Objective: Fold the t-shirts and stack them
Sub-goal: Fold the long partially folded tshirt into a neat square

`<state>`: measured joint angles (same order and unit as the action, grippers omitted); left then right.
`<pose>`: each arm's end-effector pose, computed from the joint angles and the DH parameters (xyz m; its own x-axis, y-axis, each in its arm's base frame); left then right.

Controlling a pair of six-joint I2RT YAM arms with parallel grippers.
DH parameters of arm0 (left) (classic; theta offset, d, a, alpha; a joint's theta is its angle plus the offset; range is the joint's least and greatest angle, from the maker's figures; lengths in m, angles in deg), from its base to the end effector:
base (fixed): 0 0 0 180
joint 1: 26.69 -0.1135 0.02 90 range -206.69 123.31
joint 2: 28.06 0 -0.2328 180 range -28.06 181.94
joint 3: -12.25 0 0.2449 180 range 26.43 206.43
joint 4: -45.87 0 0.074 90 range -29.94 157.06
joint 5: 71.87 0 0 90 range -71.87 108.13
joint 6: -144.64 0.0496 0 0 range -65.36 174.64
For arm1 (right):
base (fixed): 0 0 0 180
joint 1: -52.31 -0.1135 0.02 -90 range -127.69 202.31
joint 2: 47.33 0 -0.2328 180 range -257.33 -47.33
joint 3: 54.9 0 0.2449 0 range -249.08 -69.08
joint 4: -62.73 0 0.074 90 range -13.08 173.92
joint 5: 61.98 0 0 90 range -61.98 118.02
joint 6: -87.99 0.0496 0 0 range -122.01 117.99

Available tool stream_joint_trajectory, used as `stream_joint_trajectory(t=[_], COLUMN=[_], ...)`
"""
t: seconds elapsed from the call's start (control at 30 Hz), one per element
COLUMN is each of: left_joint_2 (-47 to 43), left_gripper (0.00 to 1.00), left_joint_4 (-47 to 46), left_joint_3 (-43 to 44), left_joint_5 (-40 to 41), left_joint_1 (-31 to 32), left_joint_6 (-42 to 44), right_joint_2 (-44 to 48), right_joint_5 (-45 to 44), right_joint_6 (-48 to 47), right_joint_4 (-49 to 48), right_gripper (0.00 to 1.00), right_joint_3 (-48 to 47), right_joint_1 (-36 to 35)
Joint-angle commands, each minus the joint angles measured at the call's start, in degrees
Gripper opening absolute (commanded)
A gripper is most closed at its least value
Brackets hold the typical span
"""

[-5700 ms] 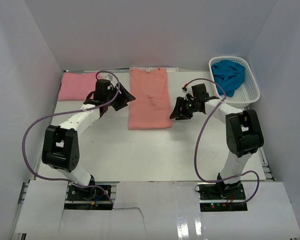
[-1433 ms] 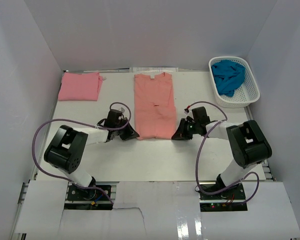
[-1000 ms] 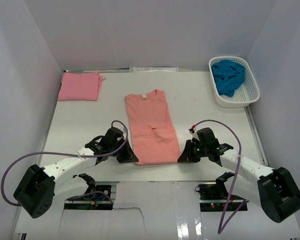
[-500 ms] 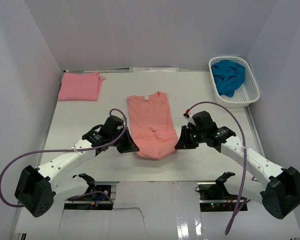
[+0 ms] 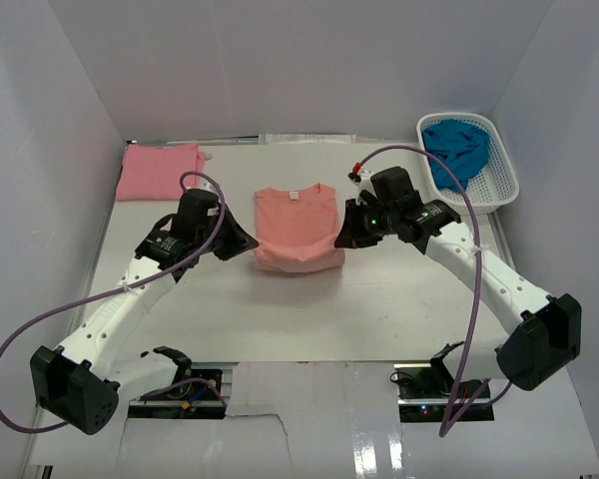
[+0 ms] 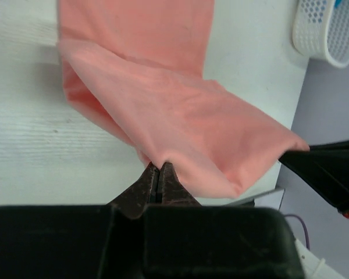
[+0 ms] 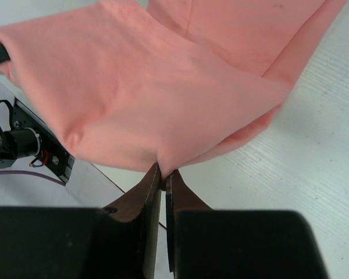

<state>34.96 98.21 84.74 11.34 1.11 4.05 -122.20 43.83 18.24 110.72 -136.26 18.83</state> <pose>0.2151 -0.1200 0.2774 -0.7991 -0.4460 -0.4031 -0.1223 0.7771 -0.6173 0.2375 0.1733 0.2853 -0.7611 -0.1041 -0.6402 -0.4664 0.7738 0.4286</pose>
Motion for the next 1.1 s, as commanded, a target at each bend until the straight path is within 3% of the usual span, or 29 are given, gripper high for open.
stream_joint_trajectory(t=[0.0, 0.2, 0.4, 0.63, 1.07], left_joint_2=[2.4, 8.8, 10.5, 8.0, -2.8], left_gripper=[0.0, 0.0, 0.0, 0.0, 0.0], left_joint_4=[0.1, -5.3, -8.5, -8.2, -5.5], left_joint_3=[1.8, 2.1, 1.1, 0.1, -9.8], left_joint_5=[0.6, -3.8, -7.7, -11.8, -17.3], left_joint_1=[-5.1, -9.0, -9.1, -9.2, -8.9], left_joint_6=[2.3, 3.4, 2.5, 1.9, -0.7], right_joint_2=[-4.0, -11.5, -10.7, -4.9, 8.3], right_joint_5=[1.0, 3.3, 3.8, 4.3, 5.8], right_joint_6=[-3.0, -5.0, -5.2, -3.8, 2.1], right_joint_4=[1.1, 1.4, 1.1, 0.8, -4.2], right_gripper=[0.08, 0.08, 0.08, 0.08, 0.08], right_joint_3=[-6.6, -12.5, -11.7, -6.3, 13.0], right_joint_1=[1.0, 3.1, 3.4, 3.3, 1.4])
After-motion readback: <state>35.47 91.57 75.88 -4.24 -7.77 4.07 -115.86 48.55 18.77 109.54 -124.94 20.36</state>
